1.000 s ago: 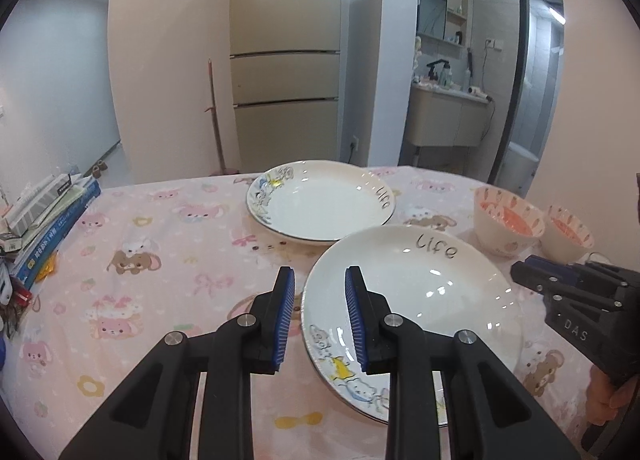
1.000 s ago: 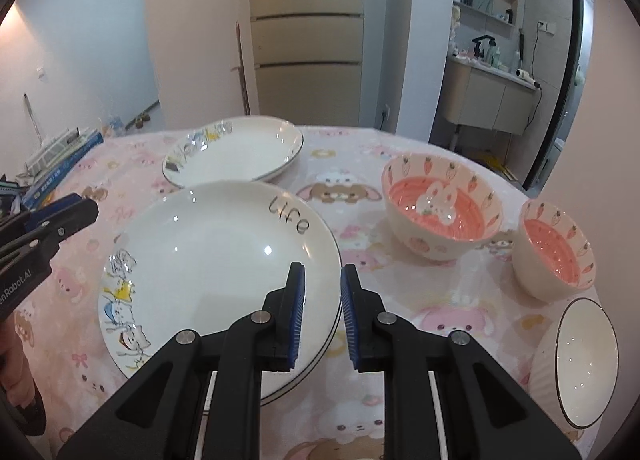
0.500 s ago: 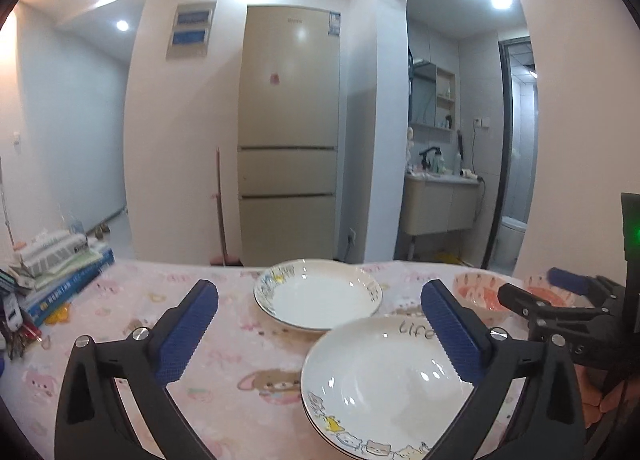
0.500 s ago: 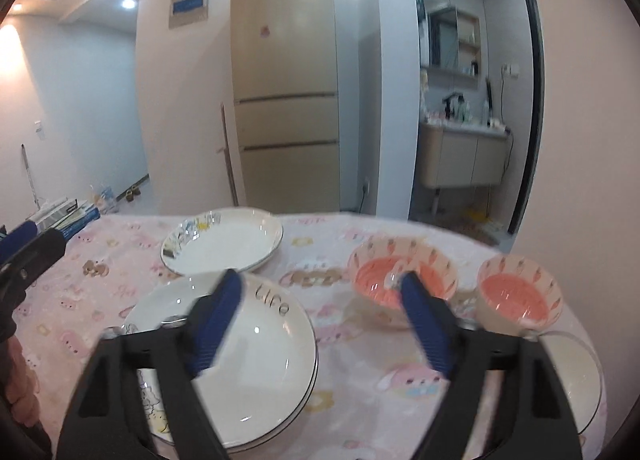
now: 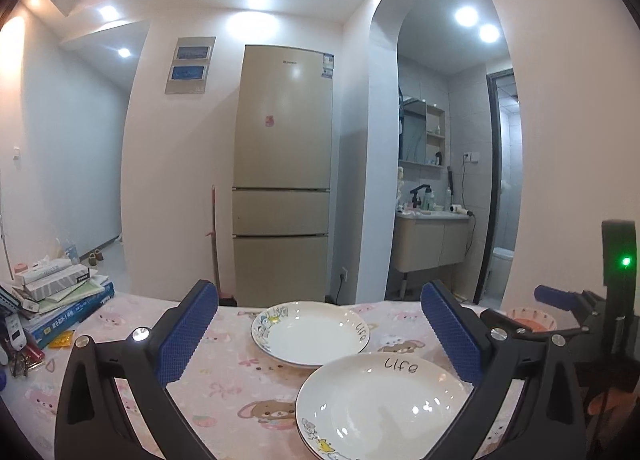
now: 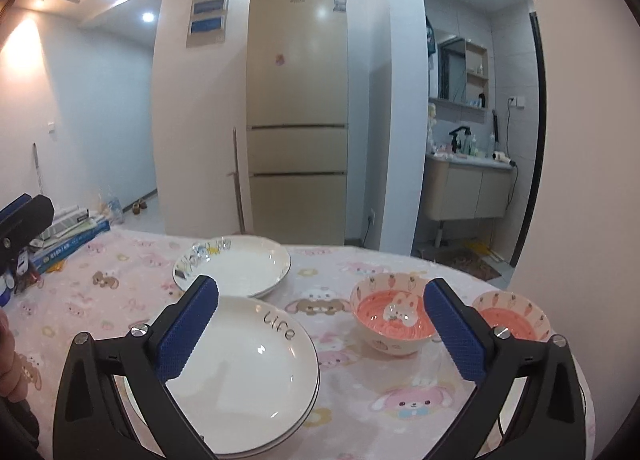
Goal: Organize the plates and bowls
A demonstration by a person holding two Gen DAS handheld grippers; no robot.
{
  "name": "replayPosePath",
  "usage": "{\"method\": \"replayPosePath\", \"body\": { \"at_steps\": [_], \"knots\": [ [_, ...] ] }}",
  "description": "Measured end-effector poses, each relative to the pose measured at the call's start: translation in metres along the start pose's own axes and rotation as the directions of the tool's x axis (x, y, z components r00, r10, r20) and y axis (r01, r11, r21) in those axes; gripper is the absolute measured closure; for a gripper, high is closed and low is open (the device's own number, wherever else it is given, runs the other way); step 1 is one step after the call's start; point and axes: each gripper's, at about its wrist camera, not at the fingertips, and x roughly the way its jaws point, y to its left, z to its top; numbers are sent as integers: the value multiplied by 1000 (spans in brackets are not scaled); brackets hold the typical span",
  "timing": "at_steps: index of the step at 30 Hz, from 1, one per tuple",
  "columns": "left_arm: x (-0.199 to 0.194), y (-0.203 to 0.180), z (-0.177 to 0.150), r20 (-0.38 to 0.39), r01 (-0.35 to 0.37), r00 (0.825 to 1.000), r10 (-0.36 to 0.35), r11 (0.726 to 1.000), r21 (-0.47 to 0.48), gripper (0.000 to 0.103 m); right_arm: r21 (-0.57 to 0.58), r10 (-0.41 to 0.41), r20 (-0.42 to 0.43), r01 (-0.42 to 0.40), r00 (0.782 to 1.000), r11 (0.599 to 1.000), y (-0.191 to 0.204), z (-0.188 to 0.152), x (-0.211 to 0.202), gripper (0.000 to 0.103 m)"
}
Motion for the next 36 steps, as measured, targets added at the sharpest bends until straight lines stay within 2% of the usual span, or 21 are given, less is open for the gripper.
{"method": "replayPosePath", "body": {
  "at_steps": [2,5,11,16,22,27,30,36],
  "knots": [
    [-5,1,9,30,-32,999,31,999,15,0,9,-15,33,14,999,1000,0,5,-5,0],
    [-7,5,21,32,-86,996,85,996,33,0,2,-65,91,65,994,998,3,19,-14,0],
    [-14,24,46,77,-114,991,112,993,25,0,-18,14,64,-12,998,1000,6,50,-14,0],
    [-14,29,63,127,-155,981,147,986,59,0,-40,-43,93,47,995,998,18,74,-14,0],
    [7,48,87,85,-114,990,112,993,22,0,25,76,118,-79,990,997,30,110,-5,1],
    [30,64,99,51,-145,988,144,989,12,0,52,58,146,-66,988,996,48,128,11,9],
    [48,78,105,32,-143,989,143,990,-10,0,65,106,155,-118,982,991,61,134,23,9],
    [88,111,99,-28,-172,985,172,985,4,0,72,171,103,-179,980,981,80,142,64,10]
  ]
}}
